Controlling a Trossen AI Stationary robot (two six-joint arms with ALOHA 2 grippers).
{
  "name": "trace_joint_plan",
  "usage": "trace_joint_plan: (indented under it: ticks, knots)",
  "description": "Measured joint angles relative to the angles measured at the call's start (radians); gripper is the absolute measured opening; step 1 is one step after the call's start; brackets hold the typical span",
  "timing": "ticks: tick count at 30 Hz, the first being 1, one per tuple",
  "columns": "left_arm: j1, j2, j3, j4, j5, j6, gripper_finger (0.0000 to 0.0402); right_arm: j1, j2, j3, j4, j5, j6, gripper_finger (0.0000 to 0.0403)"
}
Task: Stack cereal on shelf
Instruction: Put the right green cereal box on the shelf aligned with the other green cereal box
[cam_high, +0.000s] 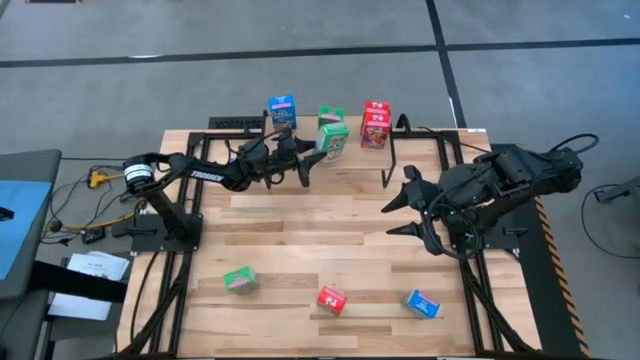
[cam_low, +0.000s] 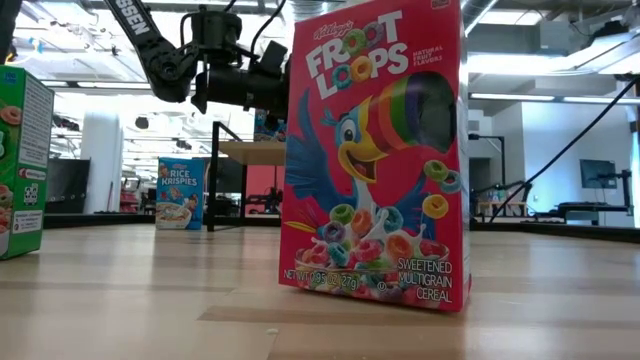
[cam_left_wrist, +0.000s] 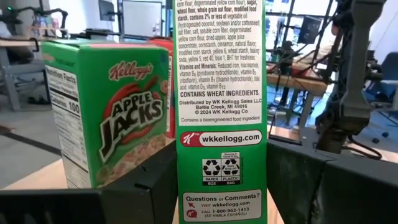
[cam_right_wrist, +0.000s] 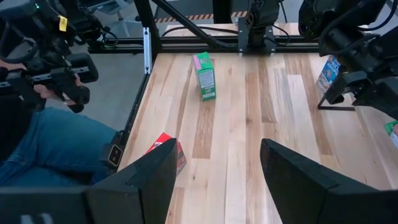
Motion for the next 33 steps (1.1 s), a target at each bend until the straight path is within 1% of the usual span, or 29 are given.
trace_joint_plan:
  ticks: [5,12,24,28,33]
  knots:
    - [0.0,0.0,0.0,-0.004,-0.012,-0.008,0.0188,0.0,0.0,0.0,0.0,0.0,0.002,0.0255]
    - [0.0,-0.001,0.0,-0.069,-0.017,-0.009,0.0188,0.0,0.0,0.0,0.0,0.0,0.002,0.0255]
    - [0.001,-0.002,0.001,-0.093,-0.017,-0.027,0.0191,0.0,0.0,0.0,0.0,0.0,0.001,0.0255]
    - [0.008,-0.001,0.001,-0.1,-0.016,-0.055,0.0218,0.0,0.0,0.0,0.0,0.0,0.001,0.0255]
    - [0.013,-0.001,0.001,-0.095,-0.017,-0.073,0.0274,0.0,0.0,0.0,-0.001,0.0,0.024,0.0255]
